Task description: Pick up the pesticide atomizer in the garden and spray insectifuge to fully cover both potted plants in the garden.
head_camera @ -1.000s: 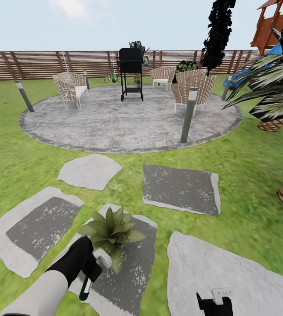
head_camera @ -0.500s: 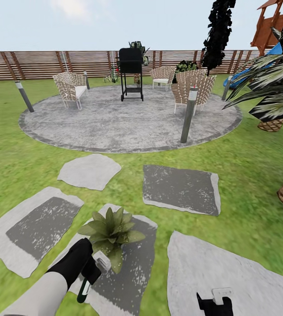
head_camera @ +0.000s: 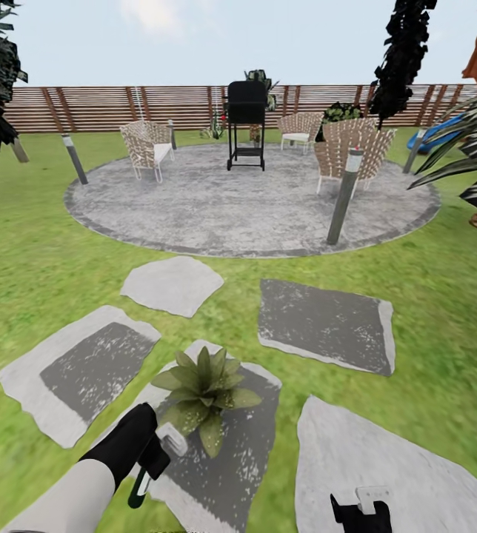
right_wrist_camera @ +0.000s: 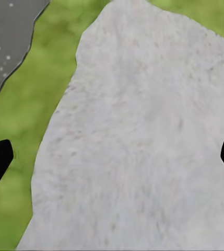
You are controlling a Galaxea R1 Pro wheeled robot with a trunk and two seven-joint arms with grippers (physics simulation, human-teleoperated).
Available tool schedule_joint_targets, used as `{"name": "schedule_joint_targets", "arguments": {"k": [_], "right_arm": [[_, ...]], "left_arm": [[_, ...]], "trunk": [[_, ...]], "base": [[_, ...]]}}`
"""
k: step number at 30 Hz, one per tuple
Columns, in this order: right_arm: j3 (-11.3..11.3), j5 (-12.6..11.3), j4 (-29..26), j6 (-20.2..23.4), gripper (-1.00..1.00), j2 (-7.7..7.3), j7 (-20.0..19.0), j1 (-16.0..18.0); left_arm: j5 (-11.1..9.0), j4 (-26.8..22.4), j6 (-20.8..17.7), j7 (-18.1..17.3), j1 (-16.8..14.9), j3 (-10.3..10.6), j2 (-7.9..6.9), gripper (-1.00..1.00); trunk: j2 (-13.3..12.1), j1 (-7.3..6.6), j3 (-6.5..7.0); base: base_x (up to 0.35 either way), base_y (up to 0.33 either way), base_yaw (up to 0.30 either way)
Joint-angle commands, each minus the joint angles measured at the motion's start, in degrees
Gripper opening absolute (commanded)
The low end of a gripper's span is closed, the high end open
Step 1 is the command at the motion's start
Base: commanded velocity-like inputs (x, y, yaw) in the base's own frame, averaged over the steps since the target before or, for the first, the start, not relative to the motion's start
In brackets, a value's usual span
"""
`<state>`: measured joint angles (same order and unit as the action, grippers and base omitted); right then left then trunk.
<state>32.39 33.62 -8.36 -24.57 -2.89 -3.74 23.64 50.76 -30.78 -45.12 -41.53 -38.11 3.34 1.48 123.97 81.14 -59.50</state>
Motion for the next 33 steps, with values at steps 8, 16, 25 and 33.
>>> {"name": "schedule_joint_targets", "arguments": {"k": [8,16,25,33], "right_arm": [[0.48,0.13,0.01,-0.21,1.00,-0.01,-0.39,0.03],[0.48,0.13,0.01,-0.21,1.00,-0.01,-0.34,0.01],[0.48,0.13,0.01,-0.21,1.00,-0.01,-0.39,0.02],[0.48,0.13,0.01,-0.21,1.00,-0.01,-0.39,0.01]], "left_arm": [[0.84,-0.77,0.31,-0.48,-0.03,-0.08,1.50,-1.00],[1.25,-1.01,0.51,-0.06,-0.03,0.05,2.13,-1.00],[0.82,-0.94,0.56,2.14,-0.03,0.02,2.07,-1.00],[0.66,-0.63,0.63,2.15,-0.03,0.09,2.26,-1.00]], "trunk": [[0.02,-0.01,-0.05],[0.02,-0.01,-0.05],[0.02,-0.01,-0.05],[0.02,-0.01,-0.05]], "base": [[0.000,0.000,0.092],[0.000,-0.059,0.025],[0.000,-0.102,0.253],[0.000,-0.001,0.234]]}}
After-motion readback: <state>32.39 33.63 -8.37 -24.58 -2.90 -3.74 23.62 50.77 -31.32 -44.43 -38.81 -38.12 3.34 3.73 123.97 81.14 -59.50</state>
